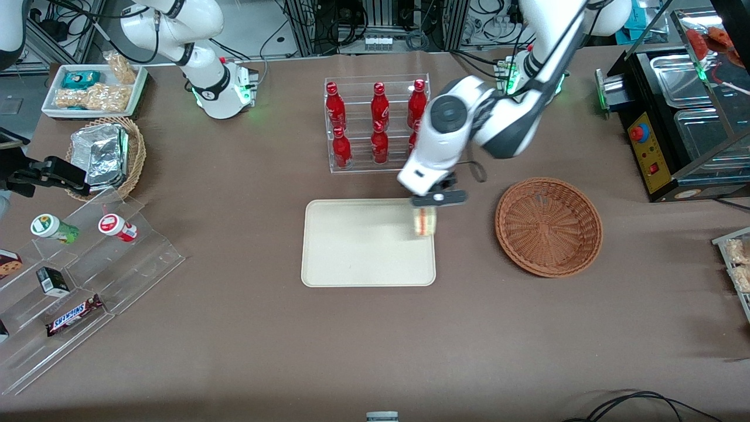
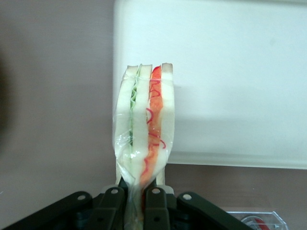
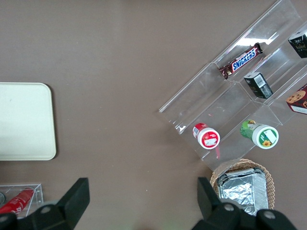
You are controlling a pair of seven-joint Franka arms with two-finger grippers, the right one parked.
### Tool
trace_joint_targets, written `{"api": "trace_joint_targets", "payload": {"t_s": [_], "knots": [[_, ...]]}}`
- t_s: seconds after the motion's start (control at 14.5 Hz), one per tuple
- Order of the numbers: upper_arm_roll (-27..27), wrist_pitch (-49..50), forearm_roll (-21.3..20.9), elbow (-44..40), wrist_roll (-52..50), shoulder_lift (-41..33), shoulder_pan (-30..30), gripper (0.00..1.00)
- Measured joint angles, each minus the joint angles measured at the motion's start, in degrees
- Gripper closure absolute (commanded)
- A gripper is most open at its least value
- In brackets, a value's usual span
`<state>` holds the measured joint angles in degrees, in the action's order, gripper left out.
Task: Place sandwich from basket to tray
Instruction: 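Lift the sandwich and carry it with the left gripper over the tray, then lower the sandwich onto the tray and open the left gripper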
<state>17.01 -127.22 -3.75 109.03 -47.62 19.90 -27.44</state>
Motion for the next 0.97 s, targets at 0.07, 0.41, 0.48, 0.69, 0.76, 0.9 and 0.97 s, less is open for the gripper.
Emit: {"api": "trace_joint_targets", "payload": {"t_s": [0.07, 0.41, 0.48, 0.69, 0.76, 0.9, 0.97], "knots": [[0.0, 0.0, -1.4, -2.3, -0.2, 2.7, -1.1, 0.92], [-0.3, 1.3, -4.8, -16.4, -2.1, 15.2, -4.6, 0.87], [-0.4, 3.0, -5.2, -20.1, -2.9, 17.7, -5.1, 0.81], [-0.5, 5.3, -6.2, -29.4, -5.9, 24.3, -6.5, 0.28], [-0.5, 5.4, -6.5, -31.4, -6.3, 26.1, -7.0, 0.02], [-0.7, 5.5, -7.0, -33.9, -6.9, 28.1, -7.9, 0.0], [-1.1, 5.8, -7.6, -34.5, -7.1, 28.3, -8.1, 0.0]]}}
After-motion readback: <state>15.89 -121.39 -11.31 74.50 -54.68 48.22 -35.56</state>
